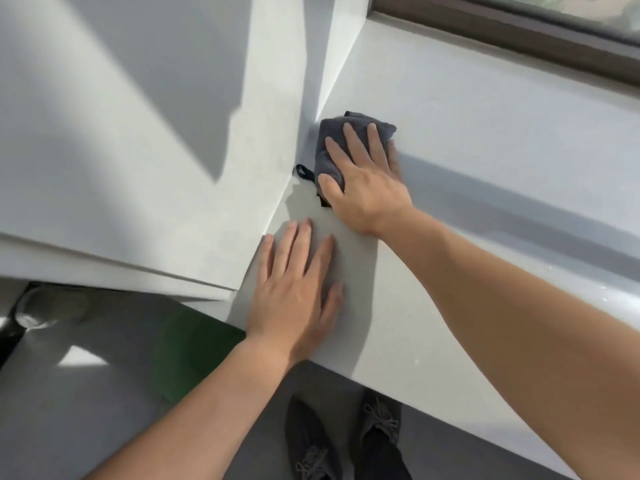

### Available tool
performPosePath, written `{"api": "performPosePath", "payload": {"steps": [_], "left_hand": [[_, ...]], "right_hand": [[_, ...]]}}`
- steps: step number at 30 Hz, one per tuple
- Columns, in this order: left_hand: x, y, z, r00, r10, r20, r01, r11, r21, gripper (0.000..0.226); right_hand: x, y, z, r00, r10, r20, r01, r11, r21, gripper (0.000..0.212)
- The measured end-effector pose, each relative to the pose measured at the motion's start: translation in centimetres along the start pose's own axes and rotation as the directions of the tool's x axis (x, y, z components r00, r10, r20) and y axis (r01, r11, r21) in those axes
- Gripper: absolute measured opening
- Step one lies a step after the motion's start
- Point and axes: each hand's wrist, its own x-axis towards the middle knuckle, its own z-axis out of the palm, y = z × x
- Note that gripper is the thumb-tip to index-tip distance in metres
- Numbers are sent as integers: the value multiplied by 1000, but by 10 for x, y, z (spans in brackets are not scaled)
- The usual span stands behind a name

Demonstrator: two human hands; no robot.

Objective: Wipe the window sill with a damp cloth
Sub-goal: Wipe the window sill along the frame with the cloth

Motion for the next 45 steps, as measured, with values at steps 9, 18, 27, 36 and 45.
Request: {"api": "performPosePath", "payload": {"steps": [9,18,27,36,45], "left_hand": [[-21,8,-7,996,-66,-54,59,991,-124,54],[-28,12,0,992,-101,-69,98,994,-46,59],[-30,17,7,991,-98,-92,95,995,-30,59],[-47,29,6,981,-166,-98,150,978,-146,56],[-56,38,13,968,-226,-112,204,962,-182,70]], "right_hand": [[-84,56,-10,908,415,-58,-410,908,83,68],[-58,30,1,998,25,-54,-23,999,30,65],[-75,23,6,1000,25,-9,-25,1000,11,65],[-139,75,1,995,103,-7,-103,994,23,67],[-69,-7,13,937,-334,102,341,938,-61,68]]}}
